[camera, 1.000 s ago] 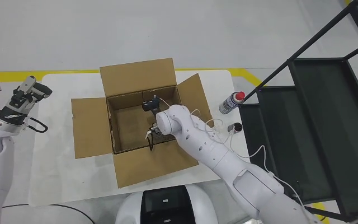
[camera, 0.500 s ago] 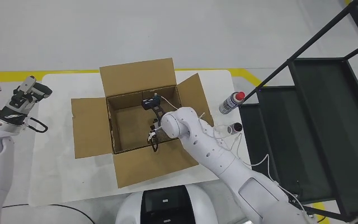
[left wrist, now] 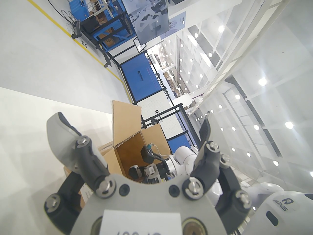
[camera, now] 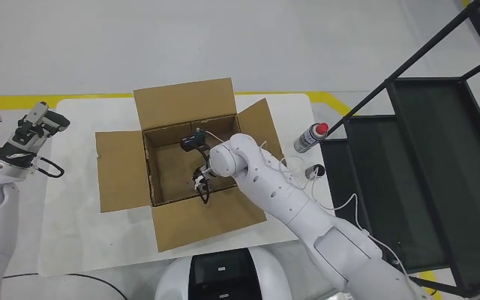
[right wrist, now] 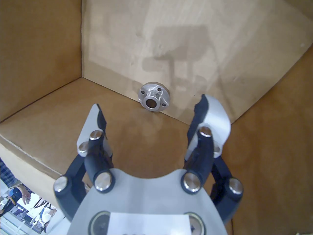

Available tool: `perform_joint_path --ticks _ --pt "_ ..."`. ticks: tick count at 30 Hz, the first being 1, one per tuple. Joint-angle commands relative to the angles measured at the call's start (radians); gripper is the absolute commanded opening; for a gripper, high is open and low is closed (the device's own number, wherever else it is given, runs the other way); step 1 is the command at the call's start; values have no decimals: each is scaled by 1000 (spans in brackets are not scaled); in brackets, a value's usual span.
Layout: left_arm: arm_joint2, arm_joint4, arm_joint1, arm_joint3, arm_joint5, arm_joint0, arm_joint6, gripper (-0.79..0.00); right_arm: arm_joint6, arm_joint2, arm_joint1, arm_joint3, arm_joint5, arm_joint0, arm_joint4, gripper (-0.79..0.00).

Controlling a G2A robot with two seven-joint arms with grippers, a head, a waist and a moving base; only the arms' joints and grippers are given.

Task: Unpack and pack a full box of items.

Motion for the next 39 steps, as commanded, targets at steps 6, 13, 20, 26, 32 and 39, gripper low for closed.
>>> perform_joint_path --ticks 6,13,20,26,32,39 --pt "0 0 0 0 0 0 0 0 -29 -48 -33 154 -9 57 49 0" --pt "0 0 0 0 0 0 0 0 -32 -97 -72 287 -20 116 93 -49" --pt "0 0 0 0 0 0 0 0 -35 -128 -101 348 -4 134 119 -219" --pt "0 0 0 0 0 0 0 0 -55 -138 -116 385 -1 133 137 -243" --pt "0 0 0 0 0 0 0 0 -73 -145 -129 421 -2 141 145 -474" --pt "0 0 0 0 0 0 0 0 -80 -152 -139 439 14 150 136 -785"
